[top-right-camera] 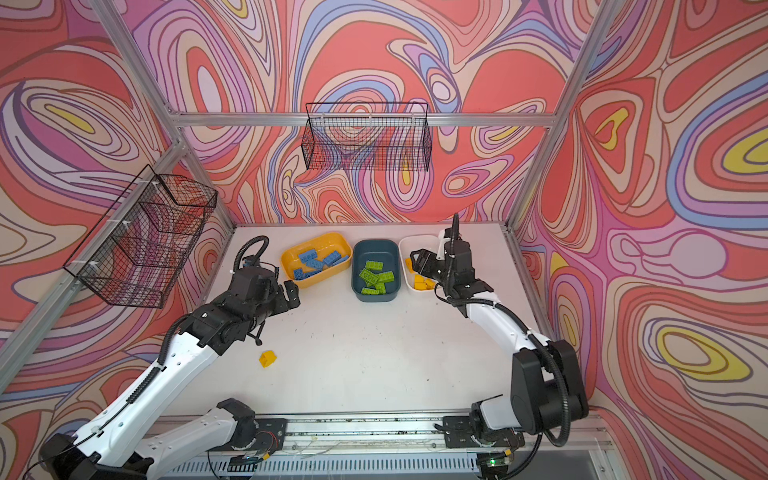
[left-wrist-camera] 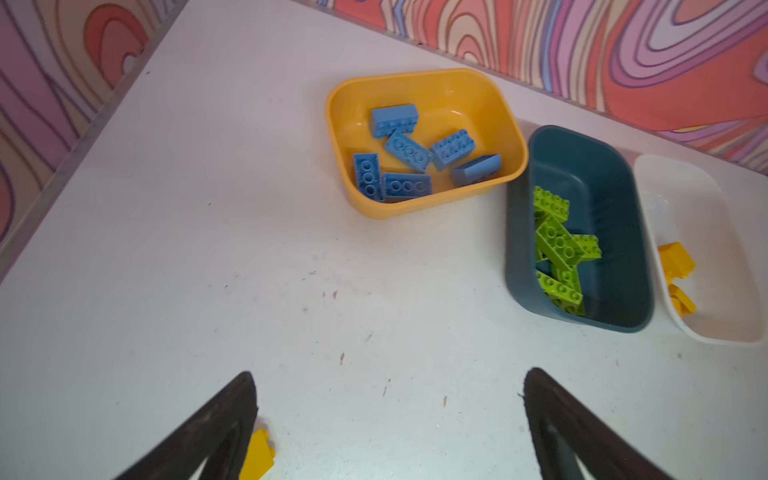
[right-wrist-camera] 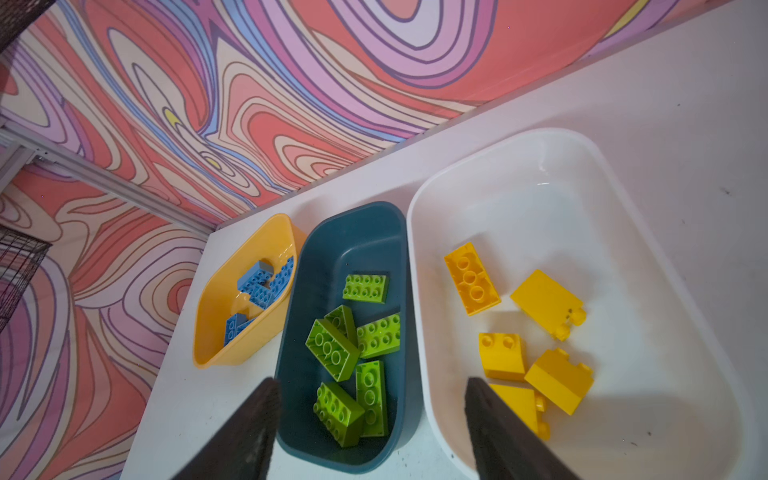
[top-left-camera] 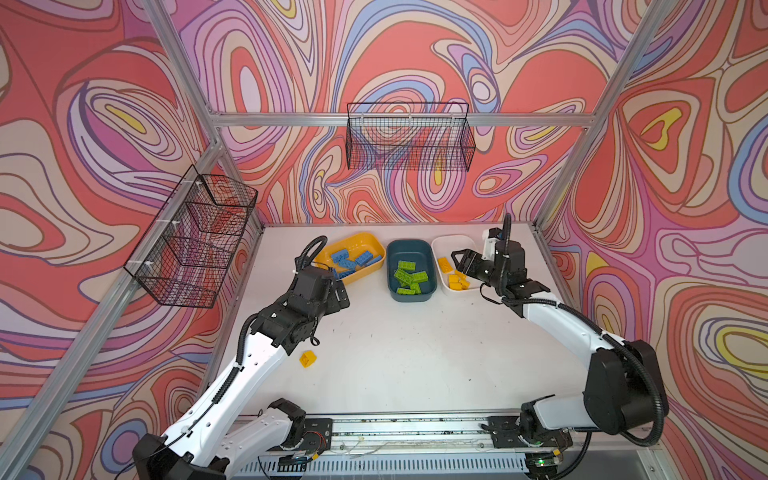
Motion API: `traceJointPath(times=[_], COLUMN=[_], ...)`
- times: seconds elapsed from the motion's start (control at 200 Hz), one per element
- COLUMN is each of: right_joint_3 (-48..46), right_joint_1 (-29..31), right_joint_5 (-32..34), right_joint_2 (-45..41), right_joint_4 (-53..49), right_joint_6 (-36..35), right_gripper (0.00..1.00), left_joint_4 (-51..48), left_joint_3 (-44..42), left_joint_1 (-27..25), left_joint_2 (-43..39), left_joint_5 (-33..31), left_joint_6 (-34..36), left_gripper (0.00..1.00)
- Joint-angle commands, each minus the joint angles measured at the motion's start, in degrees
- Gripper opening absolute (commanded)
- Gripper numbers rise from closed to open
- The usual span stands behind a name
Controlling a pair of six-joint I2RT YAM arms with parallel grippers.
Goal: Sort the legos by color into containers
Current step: 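Lower the left gripper onto the last yellow brick and close it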
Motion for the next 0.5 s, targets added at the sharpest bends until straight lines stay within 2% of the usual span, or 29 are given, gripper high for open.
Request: traceJointPath(times=[0.0, 0.16, 0.496], right_joint_3=[-2.58, -6.24, -10.12], right_joint_1=[4.36, 6.59, 6.68], right_joint_5=[1.79, 1.04, -0.81], right_joint_2=[-1.33, -2.34, -3.10], right_joint_4=[1.22, 3.37, 6.21], right_joint_6=[-0.39, 0.03, 0.10], right_gripper=[0.73, 0.73, 0.73], left_joint_4=[-10.43, -13.94, -11.22], left_joint_3=[-1.63, -6.39, -18.95], left_joint_1=[2.19, 4.84, 5.62], left_joint_2=[0.66, 1.13, -1.21], left_joint_5=[-3.85, -1.75, 1.36], left_joint_6=[-8.77, -12.82, -20.75], left_gripper=[1.00, 1.00, 0.98])
